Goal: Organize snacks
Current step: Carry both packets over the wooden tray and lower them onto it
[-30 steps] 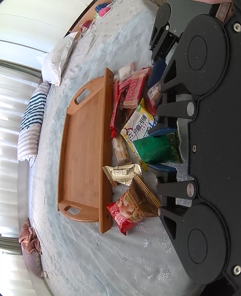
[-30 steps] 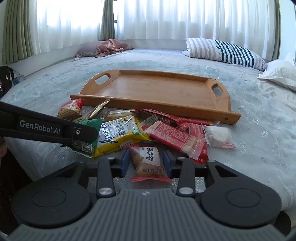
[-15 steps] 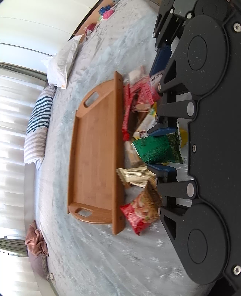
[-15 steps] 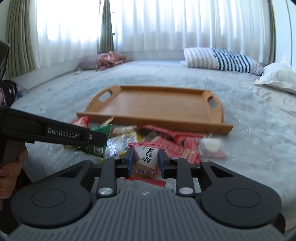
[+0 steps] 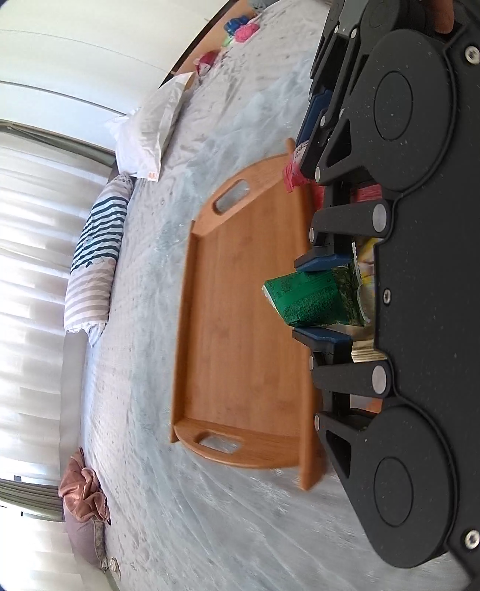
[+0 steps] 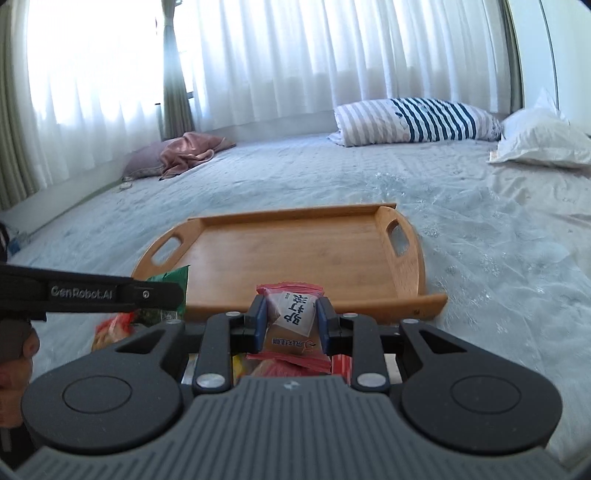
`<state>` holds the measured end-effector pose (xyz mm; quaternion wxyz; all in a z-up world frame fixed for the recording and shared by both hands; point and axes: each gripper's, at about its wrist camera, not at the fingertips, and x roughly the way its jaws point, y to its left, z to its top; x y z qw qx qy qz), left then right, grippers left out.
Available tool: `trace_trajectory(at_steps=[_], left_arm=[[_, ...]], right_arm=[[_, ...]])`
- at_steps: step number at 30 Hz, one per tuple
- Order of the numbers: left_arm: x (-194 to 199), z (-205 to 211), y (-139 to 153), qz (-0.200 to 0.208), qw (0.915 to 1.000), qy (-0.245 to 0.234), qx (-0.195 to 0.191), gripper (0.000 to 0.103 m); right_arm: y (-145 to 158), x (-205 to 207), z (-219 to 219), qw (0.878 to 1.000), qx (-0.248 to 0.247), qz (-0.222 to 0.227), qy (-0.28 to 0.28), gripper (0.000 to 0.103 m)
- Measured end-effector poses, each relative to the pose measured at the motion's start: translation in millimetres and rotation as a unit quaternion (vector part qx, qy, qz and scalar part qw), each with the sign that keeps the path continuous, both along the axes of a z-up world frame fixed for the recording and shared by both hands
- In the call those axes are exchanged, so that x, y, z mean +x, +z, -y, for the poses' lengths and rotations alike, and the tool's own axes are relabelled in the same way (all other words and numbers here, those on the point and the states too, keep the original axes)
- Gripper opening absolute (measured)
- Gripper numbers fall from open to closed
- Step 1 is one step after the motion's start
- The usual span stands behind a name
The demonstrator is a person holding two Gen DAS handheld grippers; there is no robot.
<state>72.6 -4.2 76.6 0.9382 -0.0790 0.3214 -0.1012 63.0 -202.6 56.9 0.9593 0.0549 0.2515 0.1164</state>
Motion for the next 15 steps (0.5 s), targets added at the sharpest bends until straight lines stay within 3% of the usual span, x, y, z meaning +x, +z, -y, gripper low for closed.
trace_trajectory(at_steps=[15], left_arm=[[89.8,7.0,-15.9,-0.034,0.9994,0.005,-0.001,0.031]], right_arm=[[-14.1,89.4,11.8,0.999,0.023,-0.041,-0.012,0.032]])
